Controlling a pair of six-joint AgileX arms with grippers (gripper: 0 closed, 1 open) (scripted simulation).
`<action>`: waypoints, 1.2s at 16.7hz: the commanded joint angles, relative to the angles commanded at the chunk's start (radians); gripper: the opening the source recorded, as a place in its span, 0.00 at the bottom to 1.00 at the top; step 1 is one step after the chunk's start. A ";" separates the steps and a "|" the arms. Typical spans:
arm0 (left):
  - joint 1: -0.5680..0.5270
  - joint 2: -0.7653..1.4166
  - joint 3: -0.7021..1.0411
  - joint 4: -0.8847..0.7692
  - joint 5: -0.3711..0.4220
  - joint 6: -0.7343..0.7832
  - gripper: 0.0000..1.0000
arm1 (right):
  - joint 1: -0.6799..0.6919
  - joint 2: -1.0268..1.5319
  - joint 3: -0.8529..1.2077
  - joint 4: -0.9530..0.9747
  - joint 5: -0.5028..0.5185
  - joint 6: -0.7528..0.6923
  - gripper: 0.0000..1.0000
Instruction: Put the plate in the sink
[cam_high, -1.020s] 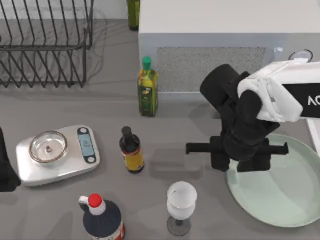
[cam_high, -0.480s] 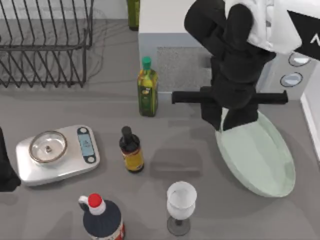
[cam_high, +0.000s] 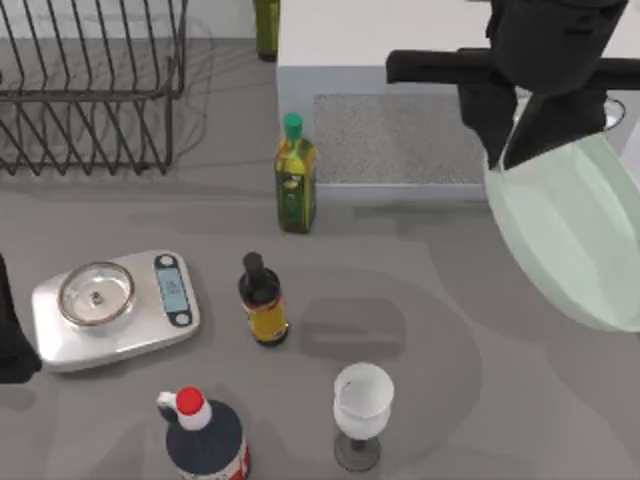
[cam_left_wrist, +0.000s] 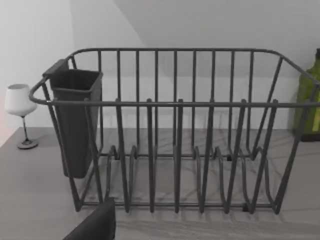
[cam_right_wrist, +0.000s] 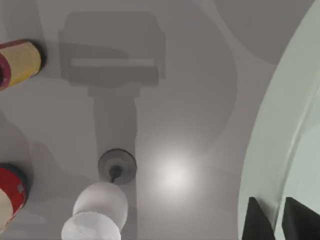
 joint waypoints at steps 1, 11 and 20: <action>0.000 0.000 0.000 0.000 0.000 0.000 1.00 | -0.002 -0.003 0.019 -0.019 0.000 -0.001 0.00; 0.000 0.000 0.000 0.000 0.000 0.000 1.00 | -0.096 0.026 0.113 -0.095 0.023 -0.036 0.00; 0.000 0.000 0.000 0.000 0.000 0.000 1.00 | -0.587 0.475 0.558 -0.169 0.055 -0.418 0.00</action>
